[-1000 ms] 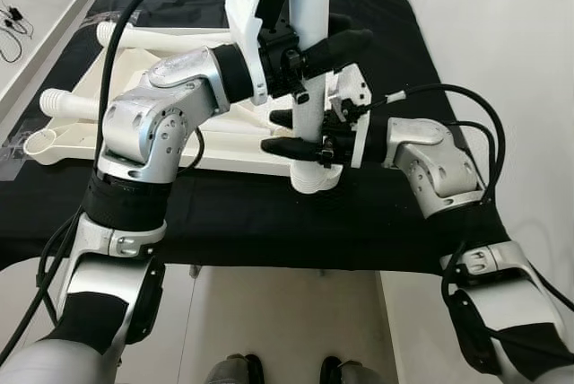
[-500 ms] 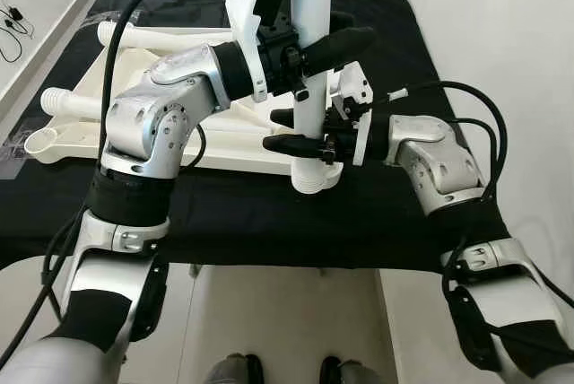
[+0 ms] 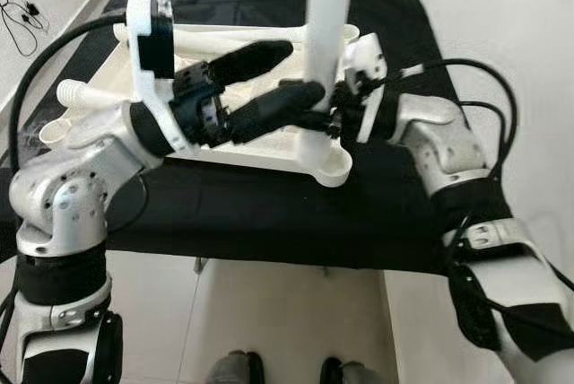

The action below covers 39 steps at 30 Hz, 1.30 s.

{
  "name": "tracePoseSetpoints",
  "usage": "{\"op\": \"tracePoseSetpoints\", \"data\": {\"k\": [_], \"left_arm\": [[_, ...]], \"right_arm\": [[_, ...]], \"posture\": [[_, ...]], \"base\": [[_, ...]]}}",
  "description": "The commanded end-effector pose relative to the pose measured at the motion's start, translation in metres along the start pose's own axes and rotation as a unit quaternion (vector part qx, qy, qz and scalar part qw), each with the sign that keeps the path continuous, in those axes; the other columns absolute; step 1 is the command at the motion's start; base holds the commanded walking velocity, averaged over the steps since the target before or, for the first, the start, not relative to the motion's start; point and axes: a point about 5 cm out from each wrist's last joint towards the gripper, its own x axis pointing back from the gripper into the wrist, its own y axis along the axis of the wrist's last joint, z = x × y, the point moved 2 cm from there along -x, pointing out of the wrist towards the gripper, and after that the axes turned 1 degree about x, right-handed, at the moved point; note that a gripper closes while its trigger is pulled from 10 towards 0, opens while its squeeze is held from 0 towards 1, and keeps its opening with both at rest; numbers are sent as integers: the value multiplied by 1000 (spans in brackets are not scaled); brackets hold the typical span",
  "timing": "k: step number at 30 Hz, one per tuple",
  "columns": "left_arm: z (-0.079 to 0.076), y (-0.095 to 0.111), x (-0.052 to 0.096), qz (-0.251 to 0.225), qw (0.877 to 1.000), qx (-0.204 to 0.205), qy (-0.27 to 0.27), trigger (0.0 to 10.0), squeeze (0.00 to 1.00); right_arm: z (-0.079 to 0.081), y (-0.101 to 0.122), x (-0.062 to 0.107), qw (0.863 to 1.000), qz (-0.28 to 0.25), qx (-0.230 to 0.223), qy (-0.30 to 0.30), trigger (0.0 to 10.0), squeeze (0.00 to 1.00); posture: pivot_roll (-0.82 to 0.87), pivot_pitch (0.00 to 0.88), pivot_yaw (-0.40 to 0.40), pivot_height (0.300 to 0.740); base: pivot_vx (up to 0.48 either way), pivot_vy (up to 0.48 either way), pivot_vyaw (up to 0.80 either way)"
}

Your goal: Building children table

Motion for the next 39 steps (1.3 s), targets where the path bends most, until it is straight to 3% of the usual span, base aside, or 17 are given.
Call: {"op": "tracePoseSetpoints", "data": {"k": [1, 6, 7, 8, 9, 11, 12, 13, 15, 17, 19, 20, 21, 22, 25, 31, 39], "left_arm": [[-3, 3, 3, 2, 1000, -7, -2, 10000, 1000], [-6, 5, 11, -2, 999, 0, 34, 10000, 1000], [-9, 4, 11, -2, 999, 6, 36, 10000, 0], [-9, 4, 11, -2, 999, 6, 36, 10000, 0], [-17, -16, 11, 25, 999, 23, 38, 10000, 0], [-20, -25, 12, 39, 998, 29, 39, 10000, 0], [-26, -46, 14, 74, 995, 44, 48, 10000, 0], [-26, -46, 14, 74, 995, 44, 48, 10000, 0], [-33, -66, 18, 105, 991, 59, 55, 10000, 0], [-45, -98, 26, 156, 982, 84, 71, 10000, 0], [-45, -98, 26, 156, 982, 84, 71, 10000, 0], [-54, -112, 31, 187, 975, 89, 74, 10000, 0], [-61, -122, 36, 210, 970, 94, 75, 10000, 0], [-61, -122, 36, 210, 970, 94, 75, 10000, 0], [-78, -147, 50, 266, 955, 99, 91, 10000, 0], [-88, -165, 61, 283, 947, 78, 133, 10000, 0], [-102, -164, 63, 270, 947, 85, 155, 10000, 0]], "right_arm": [[0, 2, -1, 1000, -12, 1, -1, 0, 0], [-2, 4, -2, 1000, -22, 3, 0, 0, 0], [-2, 5, -2, 1000, -25, 3, 2, 0, 0], [-2, 5, -2, 1000, -25, 3, 2, 0, 0], [-3, 5, -2, 1000, -28, 1, 0, 0, 0], [-4, 4, -3, 1000, -28, 0, -3, 0, 0], [-5, 0, -2, 1000, -19, 2, -9, 0, 0], [-5, 0, -2, 1000, -19, 2, -9, 0, 0], [-7, -4, -2, 1000, -7, 7, -19, 0, 0], [-9, -10, 1, 999, 11, 15, -30, 0, 0], [-9, -10, 1, 999, 11, 15, -30, 0, 0], [-8, -11, 3, 999, 14, 17, -25, 588, 0], [-7, -11, 5, 1000, 13, 18, -17, 10000, 0], [-7, -11, 5, 1000, 13, 18, -17, 10000, 0], [3, -10, 9, 999, 2, 14, 32, 10000, 0], [11, -9, 11, 997, -17, 4, 75, 10000, 0], [12, -13, 13, 995, -8, -8, 103, 10000, 0]], "posture": [[88, 218, 11, 740], [93, 232, 11, 740], [94, 233, 10, 740], [94, 233, 10, 740], [93, 248, 10, 740], [93, 248, 10, 740], [93, 263, 10, 740], [93, 263, 10, 740], [95, 274, 12, 740], [99, 295, 16, 740], [99, 295, 16, 740], [104, 309, 21, 740], [106, 316, 23, 740], [106, 316, 23, 740], [113, 358, 31, 740], [117, 385, 32, 740], [147, 418, 48, 740]], "base": [[0, 0, 0], [0, 0, 0], [0, 0, 0], [0, 0, 0], [0, 0, 0], [0, 0, 0], [0, 0, 0], [0, 0, 0], [0, 0, 0], [0, 0, 0], [0, 0, 0], [0, 0, 0], [0, 0, 0], [0, 0, 0], [0, 0, 0], [0, 0, 0], [0, 0, 0]]}}
